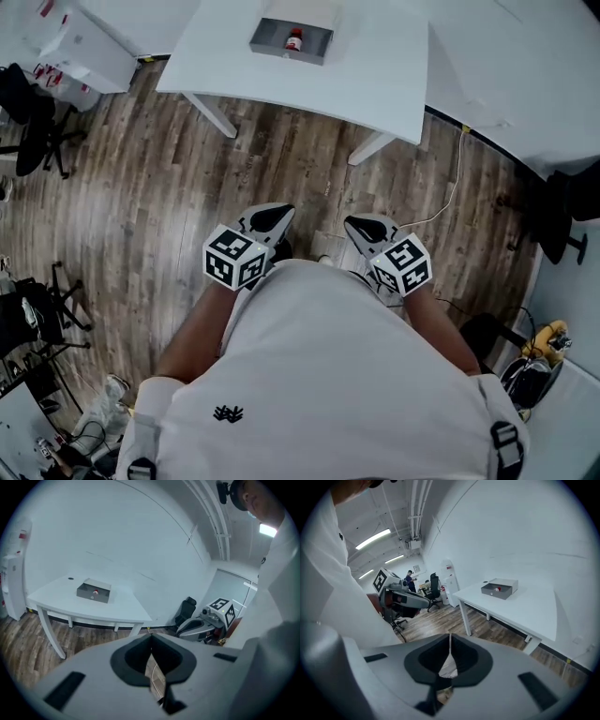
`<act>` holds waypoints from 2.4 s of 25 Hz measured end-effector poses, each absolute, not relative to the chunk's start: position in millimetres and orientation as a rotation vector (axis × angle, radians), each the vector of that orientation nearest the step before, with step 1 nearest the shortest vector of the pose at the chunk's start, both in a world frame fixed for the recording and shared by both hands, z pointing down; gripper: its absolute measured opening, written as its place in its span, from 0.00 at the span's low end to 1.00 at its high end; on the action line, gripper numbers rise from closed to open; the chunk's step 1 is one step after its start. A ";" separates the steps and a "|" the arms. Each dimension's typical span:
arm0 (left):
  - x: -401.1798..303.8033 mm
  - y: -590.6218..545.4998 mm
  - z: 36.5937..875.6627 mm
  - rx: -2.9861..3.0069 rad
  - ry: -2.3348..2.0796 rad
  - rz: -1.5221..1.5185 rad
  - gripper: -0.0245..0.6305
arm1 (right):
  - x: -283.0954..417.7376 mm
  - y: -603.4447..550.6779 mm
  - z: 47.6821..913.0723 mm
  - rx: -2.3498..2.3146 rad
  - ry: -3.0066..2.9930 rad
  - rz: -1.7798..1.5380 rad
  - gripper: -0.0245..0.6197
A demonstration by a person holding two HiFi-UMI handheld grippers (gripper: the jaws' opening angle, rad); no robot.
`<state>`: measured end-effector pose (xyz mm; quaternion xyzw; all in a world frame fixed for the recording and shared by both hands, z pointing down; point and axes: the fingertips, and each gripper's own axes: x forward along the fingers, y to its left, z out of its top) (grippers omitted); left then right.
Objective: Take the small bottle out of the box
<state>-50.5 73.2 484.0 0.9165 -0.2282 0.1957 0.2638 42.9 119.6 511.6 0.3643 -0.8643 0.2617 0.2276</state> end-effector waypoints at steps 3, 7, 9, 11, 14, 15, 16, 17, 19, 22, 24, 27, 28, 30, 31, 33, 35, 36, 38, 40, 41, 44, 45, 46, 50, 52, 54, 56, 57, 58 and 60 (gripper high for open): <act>-52.9 39.7 478.1 2.520 -0.570 0.543 0.05 | 40.4 87.8 502.1 1.079 -2.368 0.712 0.05; -62.3 -1.5 478.9 2.546 -0.533 0.557 0.05 | 30.8 53.7 494.5 1.168 -2.358 0.713 0.05; -66.9 -21.3 483.2 2.544 -0.525 0.560 0.05 | 28.1 41.1 492.3 1.206 -2.347 0.713 0.05; -69.2 -38.6 486.6 2.540 -0.532 0.564 0.05 | 28.4 33.3 490.6 1.234 -2.336 0.725 0.05; -66.5 -61.1 488.8 2.531 -0.561 0.560 0.05 | 35.2 24.3 489.7 1.236 -2.323 0.728 0.05; -63.7 -69.9 489.2 2.530 -0.574 0.560 0.05 | 39.8 18.7 489.7 1.237 -2.321 0.727 0.05; -60.5 -79.1 489.8 2.529 -0.588 0.564 0.06 | 44.8 12.0 489.5 1.240 -2.322 0.727 0.05; -57.0 -88.2 490.6 2.529 -0.603 0.569 0.07 | 49.7 5.1 489.6 1.243 -2.325 0.728 0.05; -49.3 -105.6 493.2 2.526 -0.635 0.581 0.07 | 60.0 -8.8 491.0 1.237 -2.336 0.724 0.05; -35.2 -136.3 497.6 2.505 -0.696 0.602 0.10 | 79.1 -35.4 492.3 1.210 -2.365 0.717 0.05; -24.1 -156.9 500.4 2.479 -0.742 0.615 0.11 | 94.2 -52.7 491.4 1.177 -2.386 0.705 0.05; -12.4 -189.5 505.4 2.442 -0.813 0.637 0.12 | 117.7 -80.5 489.8 1.134 -2.405 0.671 0.05; -9.9 -201.8 507.5 2.431 -0.838 0.648 0.13 | 125.5 -91.1 489.5 1.127 -2.411 0.665 0.05; -6.0 -224.5 512.9 2.407 -0.884 0.671 0.15 | 139.7 -109.2 490.3 1.117 -2.422 0.666 0.05; -4.3 -234.4 516.1 2.393 -0.904 0.683 0.16 | 146.0 -116.1 491.3 1.111 -2.426 0.668 0.05; -0.7 -252.3 522.6 2.364 -0.939 0.707 0.18 | 157.3 -127.3 493.9 1.096 -2.434 0.674 0.05; 4.0 -268.9 528.9 2.335 -0.967 0.725 0.18 | 168.0 -136.0 497.6 1.079 -2.442 0.689 0.05; 7.1 -277.3 531.8 2.322 -0.979 0.733 0.19 | 173.9 -140.2 499.7 1.072 -2.445 0.697 0.05; 13.7 -294.6 537.7 2.299 -1.001 0.756 0.19 | 187.1 -149.5 504.0 1.061 -2.446 0.712 0.05; 18.0 -309.8 543.4 2.278 -1.022 0.783 0.21 | 198.8 -157.5 507.3 1.057 -2.448 0.729 0.05; 18.3 -315.9 546.4 2.268 -1.031 0.797 0.21 | 203.1 -160.0 508.7 1.057 -2.448 0.736 0.05; 15.4 -331.4 556.4 2.234 -1.052 0.837 0.21 | 211.9 -164.4 511.1 1.061 -2.443 0.750 0.05; 14.2 -336.0 560.4 2.220 -1.056 0.853 0.21 | 214.7 -165.7 511.3 1.063 -2.441 0.755 0.05; 13.2 -340.5 565.1 2.205 -1.060 0.873 0.21 | 217.9 -167.2 511.6 1.066 -2.440 0.762 0.05; 13.2 -357.8 587.3 2.148 -1.071 0.981 0.24 | 232.9 -174.3 517.5 1.077 -2.438 0.796 0.05; 13.4 -366.2 598.5 2.120 -1.072 1.030 0.26 | 239.5 -176.8 520.1 1.083 -2.438 0.811 0.05; 12.5 -373.6 607.4 2.092 -1.071 1.075 0.28 | 244.5 -178.0 521.9 1.090 -2.436 0.824 0.05; 11.4 -378.4 614.1 2.059 -1.066 1.116 0.30 | 248.7 -177.8 524.1 1.098 -2.432 0.838 0.05; 11.1 -380.5 617.3 2.044 -1.062 1.136 0.32 | 250.8 -177.5 525.1 1.104 -2.428 0.846 0.05; 10.7 -382.5 620.7 2.030 -1.057 1.156 0.33 | 252.9 -177.4 526.1 1.109 -2.424 0.853 0.05; 8.3 -387.1 627.9 2.000 -1.056 1.202 0.36 | 257.0 -178.1 528.0 1.120 -2.417 0.866 0.05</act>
